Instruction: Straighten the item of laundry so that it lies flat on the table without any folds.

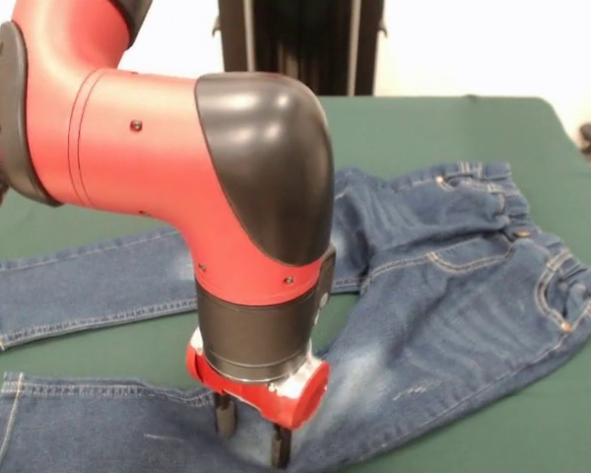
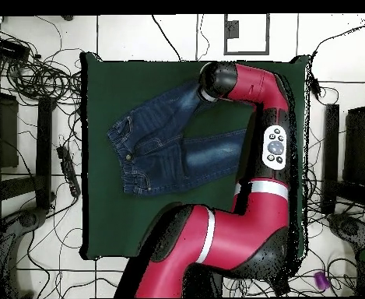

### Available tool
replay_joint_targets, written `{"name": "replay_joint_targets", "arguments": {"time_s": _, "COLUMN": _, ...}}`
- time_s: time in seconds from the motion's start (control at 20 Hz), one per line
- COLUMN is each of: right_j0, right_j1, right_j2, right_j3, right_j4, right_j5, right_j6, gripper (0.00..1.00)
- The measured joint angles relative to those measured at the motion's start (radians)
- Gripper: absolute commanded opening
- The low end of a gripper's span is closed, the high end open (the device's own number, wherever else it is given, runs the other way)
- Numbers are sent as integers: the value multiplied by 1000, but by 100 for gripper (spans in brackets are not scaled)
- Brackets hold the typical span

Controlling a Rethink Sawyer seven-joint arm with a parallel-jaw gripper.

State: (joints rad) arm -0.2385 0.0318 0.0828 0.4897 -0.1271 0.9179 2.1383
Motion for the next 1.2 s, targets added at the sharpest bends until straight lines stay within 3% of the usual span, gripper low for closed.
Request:
{"name": "replay_joint_targets", "arguments": {"time_s": 0.35, "right_j0": -1, "right_j1": 1, "right_j2": -12, "right_j3": -62, "right_j4": -10, "right_j5": 163, "right_j6": 0, "gripper": 100}}
{"name": "replay_joint_targets", "arguments": {"time_s": 0.8, "right_j0": -2, "right_j1": -88, "right_j2": -35, "right_j3": -124, "right_j4": -16, "right_j5": 521, "right_j6": 0, "gripper": 100}}
{"name": "replay_joint_targets", "arguments": {"time_s": 1.0, "right_j0": -5, "right_j1": -133, "right_j2": -38, "right_j3": -144, "right_j4": -20, "right_j5": 554, "right_j6": 0, "gripper": 100}}
{"name": "replay_joint_targets", "arguments": {"time_s": 1.2, "right_j0": -11, "right_j1": -170, "right_j2": -40, "right_j3": -123, "right_j4": -23, "right_j5": 499, "right_j6": 0, "gripper": 100}}
